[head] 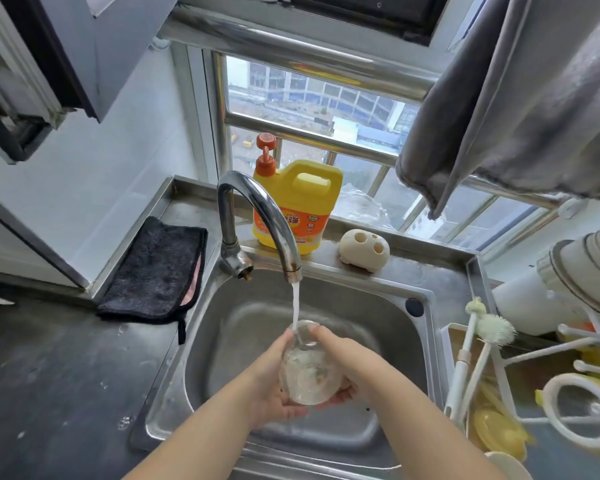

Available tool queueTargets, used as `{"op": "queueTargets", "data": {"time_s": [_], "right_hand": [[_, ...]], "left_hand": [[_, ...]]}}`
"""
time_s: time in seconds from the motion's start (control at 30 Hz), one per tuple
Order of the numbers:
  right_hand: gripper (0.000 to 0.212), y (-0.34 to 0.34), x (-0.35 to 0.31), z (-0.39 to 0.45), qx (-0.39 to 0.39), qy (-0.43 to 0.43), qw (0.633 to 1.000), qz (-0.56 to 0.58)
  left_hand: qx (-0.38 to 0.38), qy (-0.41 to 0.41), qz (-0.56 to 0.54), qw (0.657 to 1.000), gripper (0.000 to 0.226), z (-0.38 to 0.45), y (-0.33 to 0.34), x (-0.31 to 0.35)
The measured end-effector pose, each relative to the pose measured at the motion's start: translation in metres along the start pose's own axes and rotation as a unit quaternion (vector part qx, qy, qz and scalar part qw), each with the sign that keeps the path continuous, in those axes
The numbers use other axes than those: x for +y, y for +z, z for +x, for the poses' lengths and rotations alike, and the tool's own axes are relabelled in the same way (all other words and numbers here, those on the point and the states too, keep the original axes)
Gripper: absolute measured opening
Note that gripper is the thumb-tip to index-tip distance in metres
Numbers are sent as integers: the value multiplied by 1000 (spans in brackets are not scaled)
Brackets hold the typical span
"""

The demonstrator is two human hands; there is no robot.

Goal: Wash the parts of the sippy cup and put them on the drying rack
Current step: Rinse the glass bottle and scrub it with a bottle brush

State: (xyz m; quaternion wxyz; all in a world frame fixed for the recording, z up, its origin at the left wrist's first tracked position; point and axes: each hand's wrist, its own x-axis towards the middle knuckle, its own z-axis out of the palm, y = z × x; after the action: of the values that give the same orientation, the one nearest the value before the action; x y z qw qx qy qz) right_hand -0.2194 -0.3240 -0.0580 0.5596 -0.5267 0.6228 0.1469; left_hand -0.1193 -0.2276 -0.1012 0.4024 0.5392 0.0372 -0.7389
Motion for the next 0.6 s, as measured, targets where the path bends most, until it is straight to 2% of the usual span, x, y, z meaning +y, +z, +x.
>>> {"op": "queueTargets", "data": {"time_s": [0.1, 0.17, 0.2, 0.27, 0.3, 0.33, 0.43, 0.6], "right_hand": [[67, -5, -4, -2, 4, -22, 999, -35], [65, -8, -4, -3, 22, -86, 991, -98], [58, -11, -3, -6, 28, -137, 984, -108], [36, -16, -1, -14, -15, -243, 967, -75], [28, -19, 1, -18, -52, -276, 958, -51], [30, -20, 3, -18, -82, -294, 952, -30], [58, -15, 4, -16, -94, -326, 941, 2], [103, 2, -13, -10, -35, -379, 924, -49]], "left_hand": [[-44, 29, -4, 999, 71, -9, 4, 9], [-60, 66, -4, 996, 60, -17, 5, 15], [-61, 95, -6, 994, 52, -20, 4, 16], [-79, 175, -14, 981, 42, -23, -4, 17], [-92, 217, -17, 972, 44, -25, -9, 17], [-105, 255, -24, 961, 53, -26, -14, 16], [-106, 319, -21, 941, 79, -33, -20, 14], [-29, 366, 36, 930, 85, -37, -27, 16]]}}
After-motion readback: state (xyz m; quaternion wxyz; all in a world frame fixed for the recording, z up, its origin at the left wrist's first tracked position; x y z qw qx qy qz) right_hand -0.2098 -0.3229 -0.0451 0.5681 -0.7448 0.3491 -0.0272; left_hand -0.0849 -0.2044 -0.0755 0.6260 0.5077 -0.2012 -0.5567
